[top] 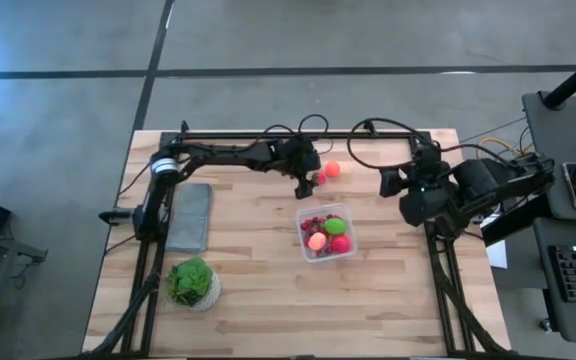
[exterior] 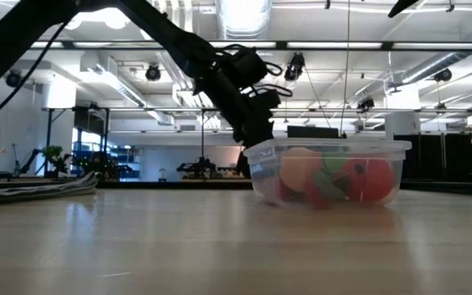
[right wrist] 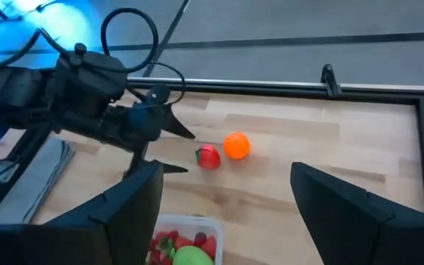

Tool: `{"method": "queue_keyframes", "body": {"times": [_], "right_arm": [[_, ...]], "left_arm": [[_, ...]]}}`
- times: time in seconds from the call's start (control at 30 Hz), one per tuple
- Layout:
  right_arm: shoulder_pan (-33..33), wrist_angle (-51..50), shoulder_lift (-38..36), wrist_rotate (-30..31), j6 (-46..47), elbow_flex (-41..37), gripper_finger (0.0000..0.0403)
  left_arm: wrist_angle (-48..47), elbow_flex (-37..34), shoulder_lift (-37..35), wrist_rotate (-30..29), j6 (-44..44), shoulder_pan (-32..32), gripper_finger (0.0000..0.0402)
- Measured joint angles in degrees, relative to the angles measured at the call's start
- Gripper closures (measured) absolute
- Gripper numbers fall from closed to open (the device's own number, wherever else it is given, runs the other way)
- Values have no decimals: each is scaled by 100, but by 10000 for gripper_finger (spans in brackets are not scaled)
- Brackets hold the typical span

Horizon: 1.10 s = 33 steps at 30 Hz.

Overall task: Pick and placing Produce into tupperware
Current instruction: Put the tangerine into the transparent bin

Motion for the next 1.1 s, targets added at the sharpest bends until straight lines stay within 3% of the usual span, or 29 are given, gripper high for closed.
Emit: {"method": "queue_keyframes", "body": {"times": [0.27, 0.53, 0.77, 1.1], "right_arm": [[-273, 4, 5, -1, 67, -176, 112], [-427, 2, 5, -7, 98, -281, 116], [-460, 6, 5, -5, 81, -286, 112], [-458, 48, 42, -12, 125, -286, 121]], "left_arm": [[-96, 486, 228, 1, -303, 117, 119], [-2317, 1566, 570, -30, -652, 139, 119], [-2476, 2243, 985, 295, -451, 344, 119], [-4116, 3398, 1585, 541, -538, 381, 119]]}}
